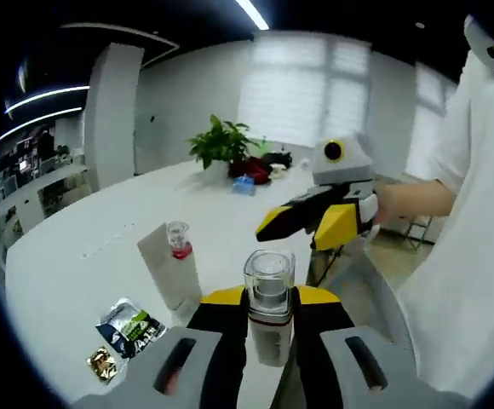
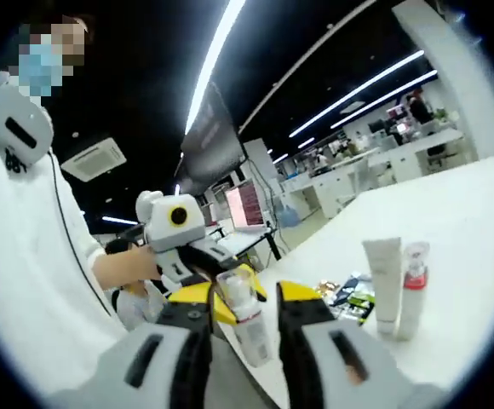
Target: Arrange the skincare products in the storage area until every visible bottle or jar stands upright without overlapping.
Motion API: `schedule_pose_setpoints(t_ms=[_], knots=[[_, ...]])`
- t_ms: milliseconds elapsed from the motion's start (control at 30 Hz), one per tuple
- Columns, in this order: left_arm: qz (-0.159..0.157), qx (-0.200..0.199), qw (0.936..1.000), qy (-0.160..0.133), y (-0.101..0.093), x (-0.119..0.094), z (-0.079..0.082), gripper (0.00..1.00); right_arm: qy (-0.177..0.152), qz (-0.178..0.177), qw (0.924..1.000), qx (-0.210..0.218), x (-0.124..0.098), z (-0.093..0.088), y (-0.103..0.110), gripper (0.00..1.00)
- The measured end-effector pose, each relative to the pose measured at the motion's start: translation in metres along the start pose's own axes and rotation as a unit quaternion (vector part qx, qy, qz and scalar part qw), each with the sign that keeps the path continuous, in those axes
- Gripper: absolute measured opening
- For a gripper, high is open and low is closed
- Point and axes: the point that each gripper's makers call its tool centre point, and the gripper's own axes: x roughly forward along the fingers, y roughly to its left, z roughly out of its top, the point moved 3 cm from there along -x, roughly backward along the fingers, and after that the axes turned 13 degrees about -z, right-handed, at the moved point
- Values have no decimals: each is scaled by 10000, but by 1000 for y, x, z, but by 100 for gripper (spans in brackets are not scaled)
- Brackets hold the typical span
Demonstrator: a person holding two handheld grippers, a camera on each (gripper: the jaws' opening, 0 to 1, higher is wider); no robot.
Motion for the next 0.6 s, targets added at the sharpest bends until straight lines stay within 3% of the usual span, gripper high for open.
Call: schedule_pose_setpoints(t_ms=[167,600], knots=[[-25,101,9999,98,2,5,2,16,332,12,9991,-274,10,-9,2,29],[-137,122,9996,200,8,11,-3,17,554,-27,9978,-354,16,-17,-7,21]])
